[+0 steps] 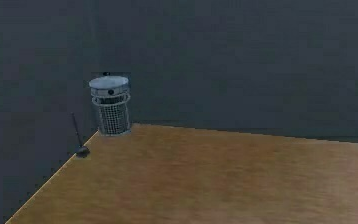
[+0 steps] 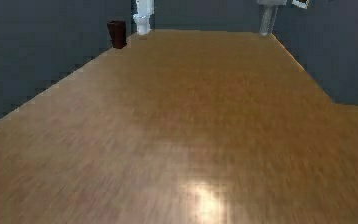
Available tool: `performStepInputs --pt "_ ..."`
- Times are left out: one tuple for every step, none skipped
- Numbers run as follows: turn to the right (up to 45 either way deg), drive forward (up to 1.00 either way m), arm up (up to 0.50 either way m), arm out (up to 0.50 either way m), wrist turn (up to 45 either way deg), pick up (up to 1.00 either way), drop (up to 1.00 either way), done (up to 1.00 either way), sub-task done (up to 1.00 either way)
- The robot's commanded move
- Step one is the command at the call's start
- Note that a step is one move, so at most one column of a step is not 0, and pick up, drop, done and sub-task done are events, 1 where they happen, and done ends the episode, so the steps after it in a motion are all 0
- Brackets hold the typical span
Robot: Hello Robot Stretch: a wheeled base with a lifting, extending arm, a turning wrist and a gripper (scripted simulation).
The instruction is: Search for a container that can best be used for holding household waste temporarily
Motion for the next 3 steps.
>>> performStepInputs --pt "0.0 1.00 0.00 0.00 0.0 0.00 0.00 0.00 0.00" --pt "0.0 0.65 0.00 0.00 0.0 0.00 0.00 0.00 0.00" --pt "-45.0 0.00 0.00 0.00 0.0 0.00 0.00 0.00 0.00"
